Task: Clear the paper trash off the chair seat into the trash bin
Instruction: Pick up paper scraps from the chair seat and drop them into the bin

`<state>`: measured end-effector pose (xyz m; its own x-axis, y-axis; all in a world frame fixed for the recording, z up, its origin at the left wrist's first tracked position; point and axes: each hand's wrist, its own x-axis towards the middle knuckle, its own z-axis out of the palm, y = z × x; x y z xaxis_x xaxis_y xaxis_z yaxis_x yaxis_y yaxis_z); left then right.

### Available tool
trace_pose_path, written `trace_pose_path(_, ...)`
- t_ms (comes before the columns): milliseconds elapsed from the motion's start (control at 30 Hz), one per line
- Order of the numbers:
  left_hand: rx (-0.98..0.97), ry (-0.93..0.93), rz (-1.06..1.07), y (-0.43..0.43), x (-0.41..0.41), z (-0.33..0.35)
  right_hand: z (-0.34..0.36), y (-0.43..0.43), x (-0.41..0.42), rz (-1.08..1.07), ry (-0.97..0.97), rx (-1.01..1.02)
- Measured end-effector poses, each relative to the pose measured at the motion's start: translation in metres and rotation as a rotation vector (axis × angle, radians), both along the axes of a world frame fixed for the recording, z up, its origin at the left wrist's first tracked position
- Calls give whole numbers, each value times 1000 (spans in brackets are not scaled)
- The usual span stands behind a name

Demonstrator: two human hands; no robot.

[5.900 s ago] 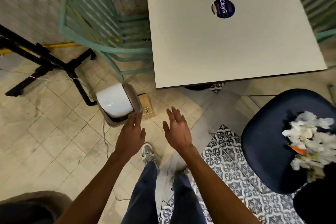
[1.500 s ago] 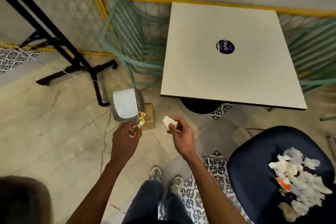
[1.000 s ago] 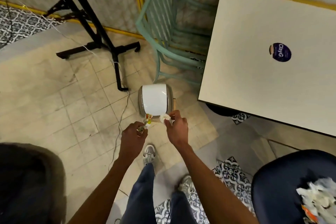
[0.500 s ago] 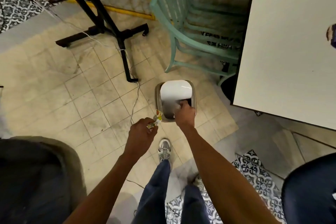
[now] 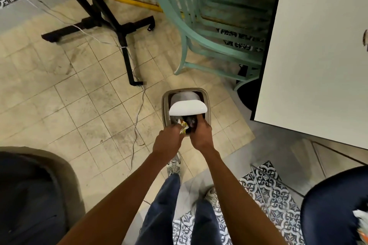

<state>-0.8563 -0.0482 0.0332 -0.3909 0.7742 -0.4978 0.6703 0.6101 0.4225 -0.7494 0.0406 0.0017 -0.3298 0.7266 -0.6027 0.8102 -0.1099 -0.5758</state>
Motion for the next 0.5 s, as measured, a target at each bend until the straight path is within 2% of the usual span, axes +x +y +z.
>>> trace_pose_path(200,-53,46,-85,35,8,-25,2,3,16,33,57,0)
trace_pose_path(333,-77,13,-104,41,14,-32,4,-1,21,12,85,-12)
trace_pose_path(500,-18,10,-110,24,20,-22,13,-10,28,-10,116,-7)
